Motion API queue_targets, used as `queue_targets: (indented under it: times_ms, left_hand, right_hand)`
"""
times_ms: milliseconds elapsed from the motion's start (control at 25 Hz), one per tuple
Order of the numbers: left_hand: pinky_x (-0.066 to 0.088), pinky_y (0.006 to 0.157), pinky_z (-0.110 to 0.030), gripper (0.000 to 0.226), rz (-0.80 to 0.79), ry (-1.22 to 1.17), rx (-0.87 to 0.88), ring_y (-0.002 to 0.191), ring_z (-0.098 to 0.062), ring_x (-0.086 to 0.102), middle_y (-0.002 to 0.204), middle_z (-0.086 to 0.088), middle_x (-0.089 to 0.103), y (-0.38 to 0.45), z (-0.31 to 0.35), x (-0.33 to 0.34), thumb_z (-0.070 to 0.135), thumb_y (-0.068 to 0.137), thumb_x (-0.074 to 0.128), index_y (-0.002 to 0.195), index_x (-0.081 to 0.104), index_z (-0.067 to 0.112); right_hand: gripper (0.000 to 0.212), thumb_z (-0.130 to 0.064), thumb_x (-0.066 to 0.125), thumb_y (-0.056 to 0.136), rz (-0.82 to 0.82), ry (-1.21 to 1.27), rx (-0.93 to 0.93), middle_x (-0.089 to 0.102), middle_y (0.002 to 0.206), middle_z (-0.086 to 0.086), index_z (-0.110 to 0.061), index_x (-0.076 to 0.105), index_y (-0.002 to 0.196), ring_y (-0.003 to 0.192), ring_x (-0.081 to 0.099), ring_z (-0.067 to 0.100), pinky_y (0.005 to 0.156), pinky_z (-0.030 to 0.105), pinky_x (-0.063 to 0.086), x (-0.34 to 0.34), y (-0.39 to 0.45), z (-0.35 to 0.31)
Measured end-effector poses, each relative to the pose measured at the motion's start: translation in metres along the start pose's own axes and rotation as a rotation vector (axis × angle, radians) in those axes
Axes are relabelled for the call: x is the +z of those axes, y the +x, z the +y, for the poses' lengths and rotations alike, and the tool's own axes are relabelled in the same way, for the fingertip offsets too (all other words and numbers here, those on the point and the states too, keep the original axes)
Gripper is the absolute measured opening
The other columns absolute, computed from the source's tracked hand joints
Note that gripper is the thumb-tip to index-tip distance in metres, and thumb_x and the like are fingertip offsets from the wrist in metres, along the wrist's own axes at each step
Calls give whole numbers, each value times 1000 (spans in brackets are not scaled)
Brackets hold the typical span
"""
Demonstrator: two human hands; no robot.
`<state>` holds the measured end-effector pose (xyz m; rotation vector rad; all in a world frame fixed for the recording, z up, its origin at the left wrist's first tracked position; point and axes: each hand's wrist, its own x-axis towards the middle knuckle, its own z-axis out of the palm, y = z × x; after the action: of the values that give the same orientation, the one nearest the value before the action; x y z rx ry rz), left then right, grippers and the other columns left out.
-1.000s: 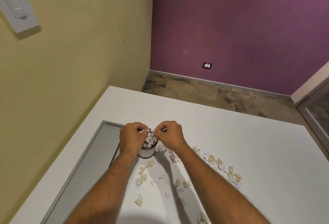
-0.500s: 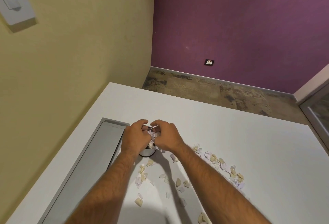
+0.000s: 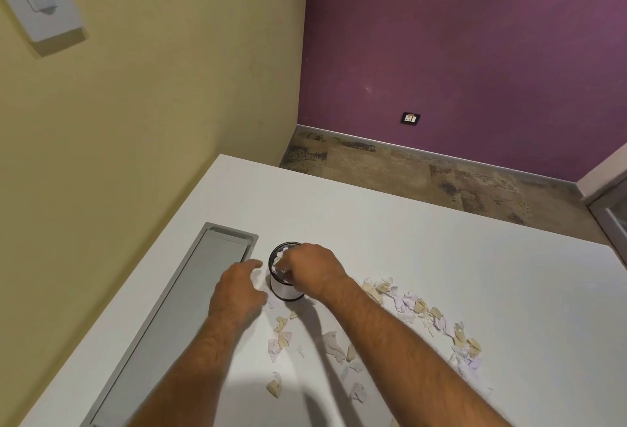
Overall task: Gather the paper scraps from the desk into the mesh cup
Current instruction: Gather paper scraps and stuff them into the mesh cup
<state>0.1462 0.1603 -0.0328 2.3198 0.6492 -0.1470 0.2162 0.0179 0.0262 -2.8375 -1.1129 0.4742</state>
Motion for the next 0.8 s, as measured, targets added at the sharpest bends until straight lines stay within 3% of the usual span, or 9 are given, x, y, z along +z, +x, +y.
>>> queue_targets:
  times_ms: [120, 200, 400, 640, 800]
  left_hand:
    - [49, 97, -37, 90, -184, 138, 35, 117, -23, 54, 131, -3, 49, 4, -12, 15, 30, 59, 89, 139, 46, 27]
    - [50, 95, -37, 88, -211, 200, 53, 115, -23, 52, 126, -3, 46, 6, -16, 22, 37, 60, 87, 138, 46, 30]
    - [50, 88, -29, 54, -121, 290, 132, 103, -19, 57, 113, -1, 51, 8, -25, 33, 40, 75, 78, 125, 61, 27]
    - [49, 94, -29, 46, -92, 118, 58, 110, -17, 62, 118, 1, 63, 5, -28, 42, 29, 81, 76, 123, 64, 16]
    - [48, 91, -24, 40, -45, 75, 38, 109, -14, 64, 120, 4, 67, -3, -29, 45, 29, 83, 75, 119, 64, 17]
  right_hand:
    - [24, -9, 56, 86, -57, -80, -7, 67, 104, 11, -14, 69, 105, 94, 63, 34, 66, 32, 40, 3, 13, -1]
    - [25, -8, 55, 87, -100, -105, -15, 66, 107, 13, -10, 69, 107, 96, 63, 34, 67, 33, 41, 7, 21, -1]
    - [17, -7, 58, 87, -156, -109, 3, 66, 107, 18, -2, 67, 100, 97, 64, 36, 71, 35, 46, 16, 40, -1]
    - [19, -7, 60, 87, -186, -148, 16, 63, 110, 21, 2, 64, 104, 99, 63, 38, 69, 35, 44, 16, 49, -3]
    - [21, -6, 62, 83, -153, -80, -9, 66, 106, 18, -7, 70, 102, 95, 64, 36, 68, 33, 47, 3, 44, 2]
